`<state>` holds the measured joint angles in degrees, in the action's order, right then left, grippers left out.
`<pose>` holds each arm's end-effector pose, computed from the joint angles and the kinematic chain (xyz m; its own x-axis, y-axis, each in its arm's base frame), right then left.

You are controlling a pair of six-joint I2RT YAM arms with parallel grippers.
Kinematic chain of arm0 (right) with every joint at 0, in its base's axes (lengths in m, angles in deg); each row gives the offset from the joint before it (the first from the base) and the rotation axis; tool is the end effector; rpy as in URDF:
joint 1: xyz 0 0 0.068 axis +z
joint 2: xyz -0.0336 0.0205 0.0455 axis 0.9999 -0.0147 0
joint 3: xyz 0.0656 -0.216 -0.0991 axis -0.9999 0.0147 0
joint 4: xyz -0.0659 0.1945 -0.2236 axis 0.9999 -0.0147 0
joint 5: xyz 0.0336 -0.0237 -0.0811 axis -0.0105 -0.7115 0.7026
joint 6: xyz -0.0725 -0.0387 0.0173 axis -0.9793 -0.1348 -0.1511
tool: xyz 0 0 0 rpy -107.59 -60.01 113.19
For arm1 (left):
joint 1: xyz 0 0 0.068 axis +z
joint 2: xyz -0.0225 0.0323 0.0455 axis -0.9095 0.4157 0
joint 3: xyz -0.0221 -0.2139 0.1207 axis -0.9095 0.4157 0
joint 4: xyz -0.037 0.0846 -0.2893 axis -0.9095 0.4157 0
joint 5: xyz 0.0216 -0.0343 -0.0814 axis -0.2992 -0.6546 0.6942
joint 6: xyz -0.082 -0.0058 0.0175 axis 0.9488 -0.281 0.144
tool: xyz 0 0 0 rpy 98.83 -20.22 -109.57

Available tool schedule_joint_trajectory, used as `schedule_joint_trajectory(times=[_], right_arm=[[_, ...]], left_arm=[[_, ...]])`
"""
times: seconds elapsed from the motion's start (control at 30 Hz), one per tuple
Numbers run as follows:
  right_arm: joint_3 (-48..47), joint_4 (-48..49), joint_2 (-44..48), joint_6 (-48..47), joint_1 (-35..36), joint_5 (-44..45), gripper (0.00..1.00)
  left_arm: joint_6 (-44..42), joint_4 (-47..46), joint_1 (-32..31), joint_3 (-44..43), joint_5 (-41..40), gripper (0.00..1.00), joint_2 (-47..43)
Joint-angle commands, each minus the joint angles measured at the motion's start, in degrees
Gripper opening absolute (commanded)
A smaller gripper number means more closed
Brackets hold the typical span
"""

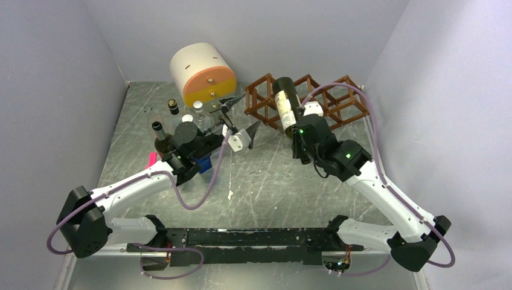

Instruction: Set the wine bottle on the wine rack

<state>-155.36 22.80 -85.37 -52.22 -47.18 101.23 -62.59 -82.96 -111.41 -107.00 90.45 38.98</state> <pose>0.2320 0.1692 0.3307 -0.6048 -0.0959 -0.7906 -0.1857 0.9823 0.0229 0.2451 -0.2756 0.3271 0.6828 0.1695 -0.7107 0.5321 0.5513 0.6426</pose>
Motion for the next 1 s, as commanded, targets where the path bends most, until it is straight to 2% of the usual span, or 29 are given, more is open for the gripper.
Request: schedule_joint_trajectory(times=[0.0,0.1,0.27,0.47,0.77,0.97], right_arm=[[0.34,2.88,5.47,1.64,-3.16,-1.97,0.00],[0.82,0.58,7.16,2.99,-3.65,-2.29,0.00],[2.71,-2.45,9.68,7.82,-3.74,-2.45,0.00],[4.63,-8.78,10.87,12.66,-3.69,0.03,0.00],[8.19,-14.00,13.30,19.66,-3.74,1.48,0.00],[11.20,-13.18,9.07,20.72,-4.00,5.04,0.00]], left_arm=[[20.44,-2.21,-0.26,2.33,-4.65,0.98,-1.68],[27.48,0.10,-0.30,2.93,-7.32,0.98,-1.55],[37.63,10.39,-0.26,1.44,-10.39,0.97,-1.16],[46.86,14.26,-0.26,1.97,-12.30,0.98,-1.81],[47.47,11.16,-0.25,4.74,-9.96,0.98,-3.07],[46.70,13.41,-0.26,3.56,-9.20,0.98,-2.82]])
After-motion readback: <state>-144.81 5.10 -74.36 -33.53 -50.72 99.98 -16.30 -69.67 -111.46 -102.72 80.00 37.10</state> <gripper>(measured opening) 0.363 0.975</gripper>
